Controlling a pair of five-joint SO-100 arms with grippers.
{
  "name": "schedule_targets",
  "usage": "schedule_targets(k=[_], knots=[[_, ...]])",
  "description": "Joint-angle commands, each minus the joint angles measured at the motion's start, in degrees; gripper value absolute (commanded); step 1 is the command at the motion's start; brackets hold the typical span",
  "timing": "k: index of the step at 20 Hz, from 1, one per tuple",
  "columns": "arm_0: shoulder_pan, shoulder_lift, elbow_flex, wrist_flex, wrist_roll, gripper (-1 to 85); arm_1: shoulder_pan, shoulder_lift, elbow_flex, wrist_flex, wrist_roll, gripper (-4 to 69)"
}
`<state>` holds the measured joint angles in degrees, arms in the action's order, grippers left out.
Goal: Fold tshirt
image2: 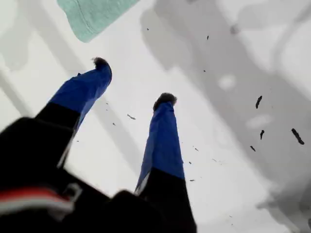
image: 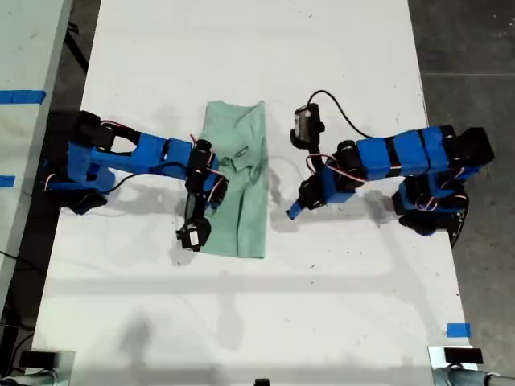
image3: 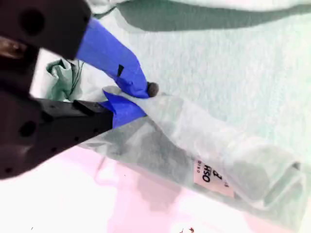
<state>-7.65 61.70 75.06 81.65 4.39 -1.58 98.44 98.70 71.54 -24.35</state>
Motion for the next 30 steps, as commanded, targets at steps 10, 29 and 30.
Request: schedule_targets(k=[10,29,30], knots=[[5.80,23.12,-1.14,9.23,-3.96,36.9,-0.79,5.45,1.32,-2.64,0.35,22.0],[15.38,42.19,42.71,-14.68,-17.14,34.8,-4.75,-38.85,-50.63,7.29,2.90,28.1],[14.33,43.07,45.26,-16.44,-16.61,34.9,-4.22,-39.81,-50.63,7.21,2.55,27.9]])
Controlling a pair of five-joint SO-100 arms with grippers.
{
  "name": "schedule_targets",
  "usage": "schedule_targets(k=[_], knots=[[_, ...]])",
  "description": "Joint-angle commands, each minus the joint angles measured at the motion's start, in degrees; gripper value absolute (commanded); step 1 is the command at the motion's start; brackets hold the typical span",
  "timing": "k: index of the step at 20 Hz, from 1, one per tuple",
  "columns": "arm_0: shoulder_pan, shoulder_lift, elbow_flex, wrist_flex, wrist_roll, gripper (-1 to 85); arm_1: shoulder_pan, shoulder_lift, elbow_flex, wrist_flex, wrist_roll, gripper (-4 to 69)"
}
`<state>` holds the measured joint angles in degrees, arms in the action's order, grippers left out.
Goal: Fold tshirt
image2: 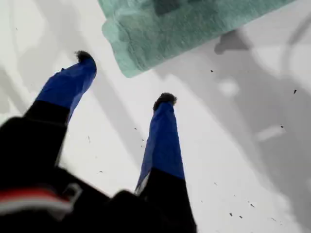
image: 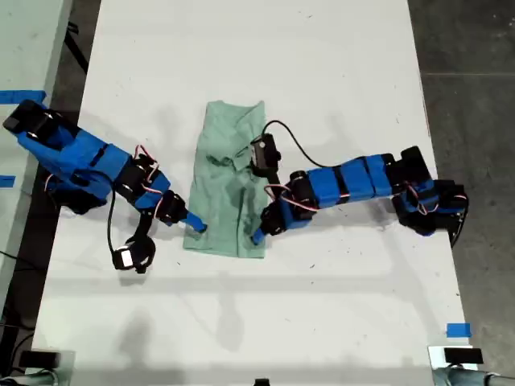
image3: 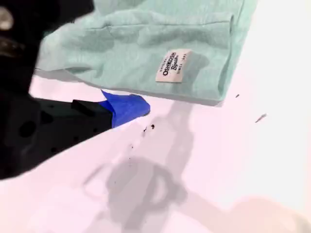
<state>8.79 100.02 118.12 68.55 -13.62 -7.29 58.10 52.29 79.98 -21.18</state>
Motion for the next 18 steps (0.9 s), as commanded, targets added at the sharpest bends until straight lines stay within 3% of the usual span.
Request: schedule_targets(k=[1,6,11,18], knots=[[-3.34,5.19,4.75,-5.36,2.81,34.5,2.02,-0.44,-4.22,-1.32,-0.97,27.9],[-7.03,4.92,10.46,-10.20,6.33,32.7,3.78,-4.31,-4.22,-2.64,-1.76,27.4],[-6.33,0.70,10.72,-16.35,8.35,26.9,5.01,-6.86,-4.39,-3.69,-2.11,26.5],[-4.66,-10.20,8.53,-20.21,11.69,19.5,5.80,-10.63,-5.19,-4.92,-2.55,21.8]])
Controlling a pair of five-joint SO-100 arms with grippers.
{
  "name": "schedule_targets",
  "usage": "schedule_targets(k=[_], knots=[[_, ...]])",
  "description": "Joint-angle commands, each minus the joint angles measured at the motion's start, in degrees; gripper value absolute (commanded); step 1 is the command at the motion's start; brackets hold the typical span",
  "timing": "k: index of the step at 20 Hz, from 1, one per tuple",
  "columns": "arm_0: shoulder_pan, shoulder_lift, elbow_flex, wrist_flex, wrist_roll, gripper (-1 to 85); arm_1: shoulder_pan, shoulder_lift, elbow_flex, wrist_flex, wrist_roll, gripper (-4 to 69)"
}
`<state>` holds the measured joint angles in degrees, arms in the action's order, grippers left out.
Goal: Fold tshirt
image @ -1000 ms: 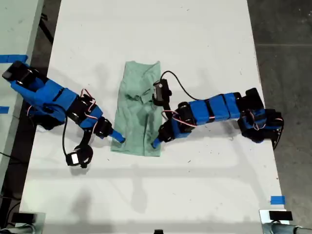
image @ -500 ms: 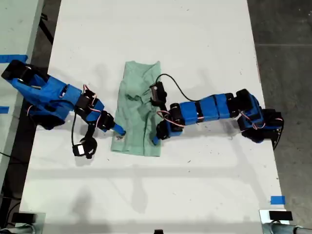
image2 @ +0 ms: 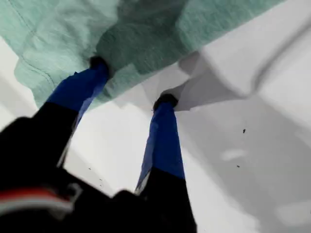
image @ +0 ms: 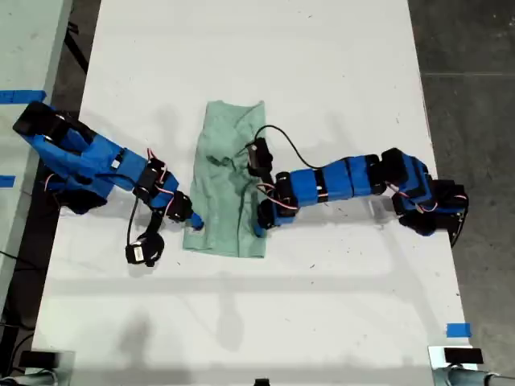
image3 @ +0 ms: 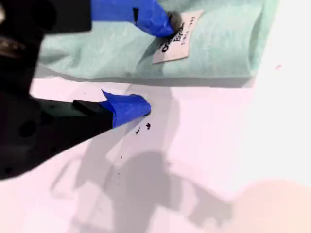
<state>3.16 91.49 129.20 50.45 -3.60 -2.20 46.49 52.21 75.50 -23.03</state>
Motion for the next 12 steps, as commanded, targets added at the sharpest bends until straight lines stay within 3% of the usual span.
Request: schedule_targets(k=[1,3,5,8,12], knots=[[0.97,-4.31,-3.78,-3.08,3.34,17.0,0.70,0.62,-5.10,-0.44,-0.88,20.6],[0.35,-9.67,-9.67,0.70,4.83,11.4,0.53,-0.18,-5.45,-0.44,-1.14,19.5],[-0.09,-12.04,-12.74,1.49,7.65,0.1,0.26,-0.70,-5.80,-0.53,-1.76,17.4],[0.18,-12.92,-17.49,6.42,9.14,0.0,-0.44,-1.05,-6.50,-1.32,-2.46,1.2],[0.35,-16.52,-23.12,8.53,10.99,0.0,-1.32,-2.64,-7.91,-3.34,-2.29,-1.1]])
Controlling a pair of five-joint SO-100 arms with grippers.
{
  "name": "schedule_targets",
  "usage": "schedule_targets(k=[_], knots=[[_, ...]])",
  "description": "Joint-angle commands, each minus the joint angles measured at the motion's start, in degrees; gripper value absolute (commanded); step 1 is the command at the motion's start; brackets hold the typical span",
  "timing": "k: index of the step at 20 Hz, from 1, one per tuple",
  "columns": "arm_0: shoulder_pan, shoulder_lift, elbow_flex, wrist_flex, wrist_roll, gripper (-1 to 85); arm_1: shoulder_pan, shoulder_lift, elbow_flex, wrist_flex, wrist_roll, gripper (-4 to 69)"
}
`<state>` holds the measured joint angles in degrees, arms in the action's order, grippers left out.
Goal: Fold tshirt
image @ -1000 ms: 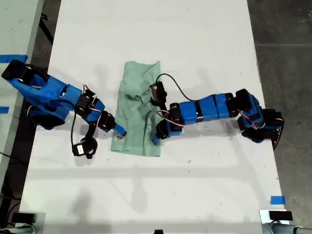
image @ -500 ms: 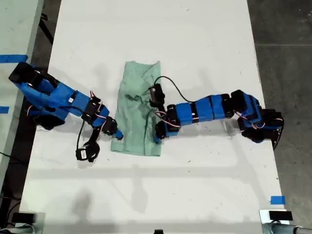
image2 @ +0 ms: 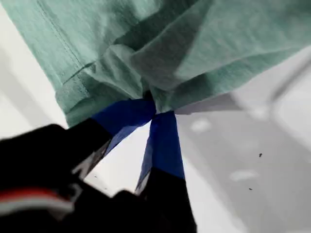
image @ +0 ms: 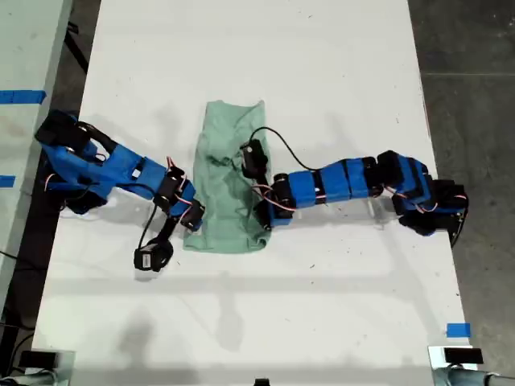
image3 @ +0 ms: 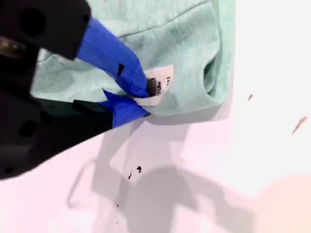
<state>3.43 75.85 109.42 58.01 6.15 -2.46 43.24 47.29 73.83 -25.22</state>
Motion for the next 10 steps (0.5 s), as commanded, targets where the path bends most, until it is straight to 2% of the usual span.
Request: schedule_targets(k=[1,4,10], knots=[[0.35,-1.85,-5.63,2.72,1.41,0.0,-1.49,0.70,-2.99,-1.76,0.26,-1.1],[2.29,-1.76,-12.92,8.44,0.97,0.0,-3.34,5.10,-2.99,0.62,0.44,-1.1],[8.17,-1.23,-36.12,21.09,-2.02,0.0,-9.14,21.45,-2.55,11.69,2.29,-1.1]])
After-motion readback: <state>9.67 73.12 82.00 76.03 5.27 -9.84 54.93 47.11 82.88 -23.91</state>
